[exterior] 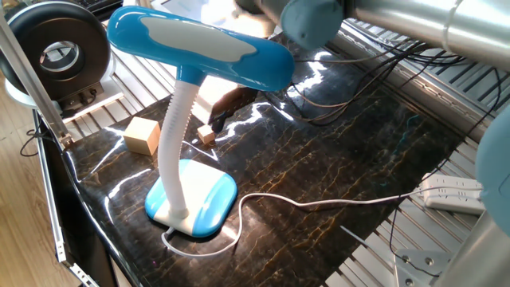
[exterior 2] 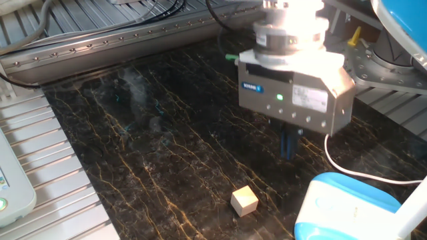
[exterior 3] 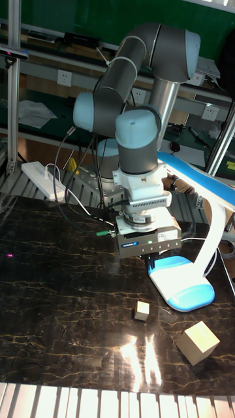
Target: Turn off the desk lamp by pressing the button
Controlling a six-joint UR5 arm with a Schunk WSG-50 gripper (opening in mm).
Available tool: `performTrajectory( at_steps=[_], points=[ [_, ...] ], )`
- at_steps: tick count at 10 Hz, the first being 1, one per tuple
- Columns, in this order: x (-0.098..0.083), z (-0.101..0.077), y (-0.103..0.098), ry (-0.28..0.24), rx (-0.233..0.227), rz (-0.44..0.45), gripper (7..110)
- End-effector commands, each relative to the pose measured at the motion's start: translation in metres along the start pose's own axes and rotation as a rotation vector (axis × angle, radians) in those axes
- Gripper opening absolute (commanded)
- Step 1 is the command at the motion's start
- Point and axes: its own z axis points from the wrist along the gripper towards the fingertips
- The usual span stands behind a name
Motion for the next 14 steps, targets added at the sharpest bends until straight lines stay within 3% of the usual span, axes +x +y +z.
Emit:
performTrajectory(
  at_steps=[1, 2, 3, 7, 8, 11, 14],
  points=[
    [0.011, -0.019, 0.006, 0.023, -0.081, -0.057, 7],
    [0.016, -0.020, 0.022, 0.038, -0.144, -0.101, 7],
    [0.018, -0.020, 0.020, 0.043, -0.137, -0.124, 7],
    [0.009, -0.018, -0.032, 0.024, 0.070, -0.180, 7],
    [0.007, -0.019, -0.035, 0.018, 0.086, -0.187, 7],
    [0.000, -0.018, -0.019, -0.019, 0.022, -0.148, 7],
    [0.001, -0.018, -0.021, -0.013, 0.028, -0.154, 7]
  ],
)
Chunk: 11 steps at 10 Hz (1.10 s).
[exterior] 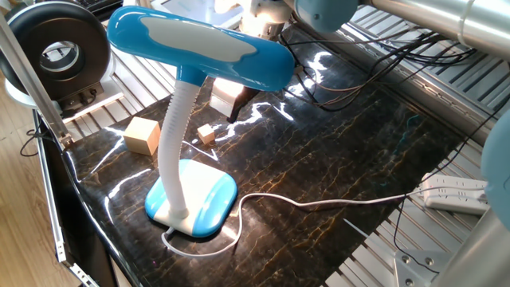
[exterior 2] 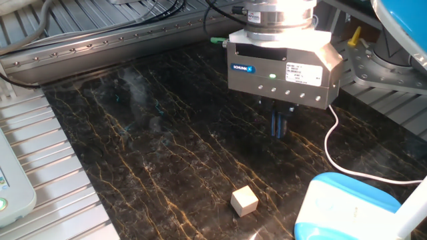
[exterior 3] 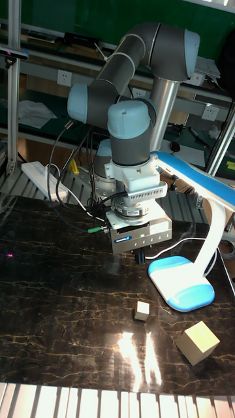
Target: Turn off the desk lamp by pressing the button
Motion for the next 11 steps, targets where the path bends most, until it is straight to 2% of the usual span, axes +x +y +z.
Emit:
performTrajectory(
  at_steps=[1, 4, 6, 8, 10, 11],
  points=[
    [-0.001, -0.002, -0.007, -0.003, 0.023, -0.004, 7],
    [0.006, -0.004, -0.030, 0.026, 0.115, -0.023, 7],
    [0.002, -0.003, -0.020, 0.009, 0.079, 0.016, 7],
    [0.004, -0.002, -0.018, 0.014, 0.071, 0.065, 7],
    [-0.001, -0.002, 0.006, 0.000, -0.027, 0.106, 7],
    [-0.003, -0.002, 0.012, -0.009, -0.050, 0.123, 7]
  ],
)
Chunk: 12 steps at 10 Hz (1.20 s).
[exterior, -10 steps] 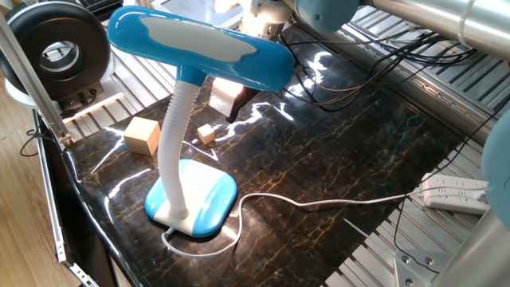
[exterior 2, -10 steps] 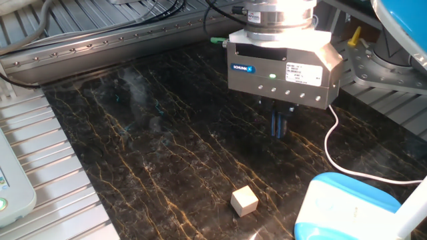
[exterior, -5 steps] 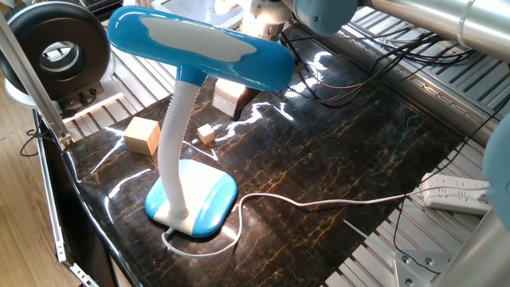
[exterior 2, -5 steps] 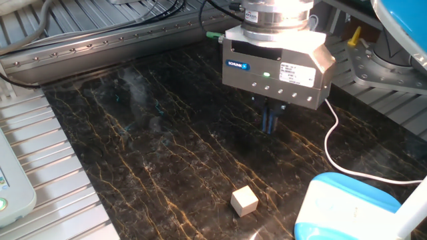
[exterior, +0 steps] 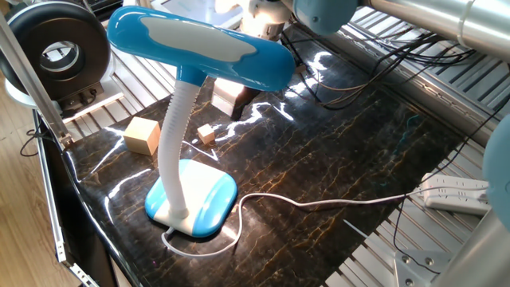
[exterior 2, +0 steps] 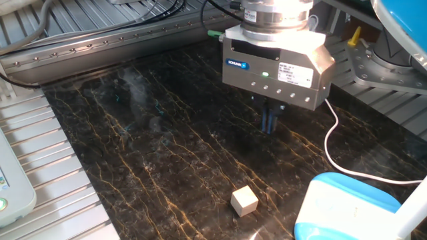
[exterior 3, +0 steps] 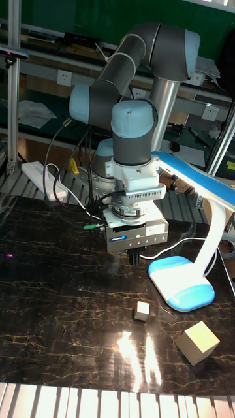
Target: Turn off the desk lamp by pressing the button
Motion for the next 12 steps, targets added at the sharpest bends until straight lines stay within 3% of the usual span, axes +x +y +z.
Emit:
performTrajectory(
  at_steps=[1, 3, 4, 5, 6, 8, 9, 12],
  points=[
    [-0.007, -0.004, 0.030, -0.020, -0.122, 0.080, 7],
    [-0.015, -0.012, 0.069, -0.045, -0.286, 0.095, 7],
    [-0.010, -0.015, 0.080, -0.025, -0.332, 0.083, 7],
    [-0.004, -0.010, 0.064, -0.006, -0.264, 0.058, 7],
    [0.004, -0.008, 0.056, 0.018, -0.230, 0.017, 7],
    [0.002, -0.012, 0.072, 0.005, -0.294, -0.026, 7],
    [0.002, -0.012, 0.071, 0.003, -0.291, -0.033, 7],
    [0.012, -0.005, 0.040, 0.048, -0.164, -0.019, 7]
  ],
)
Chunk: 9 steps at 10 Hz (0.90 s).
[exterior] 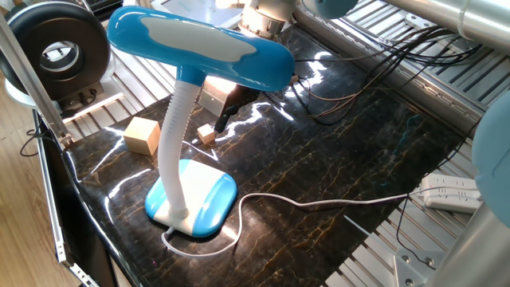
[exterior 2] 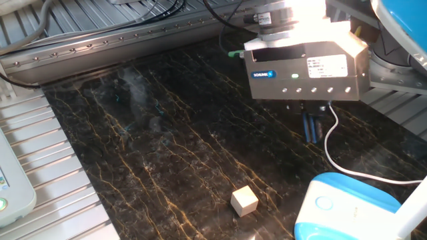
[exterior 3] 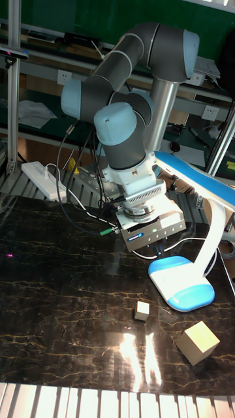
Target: Turn off the desk lamp by pressing the button
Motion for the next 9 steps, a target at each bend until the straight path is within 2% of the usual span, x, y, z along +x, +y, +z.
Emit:
performTrajectory(
  at_steps=[1, 3, 5, 7, 9],
  points=[
    [0.005, -0.003, -0.018, 0.020, 0.073, 0.000, 7],
    [-0.005, 0.001, -0.008, 0.001, 0.035, -0.002, 7],
    [-0.028, 0.012, 0.002, -0.025, 0.021, 0.020, 7],
    [-0.042, 0.030, 0.005, -0.047, 0.033, 0.035, 7],
    [-0.038, 0.037, 0.001, -0.032, 0.061, 0.031, 7]
  ],
)
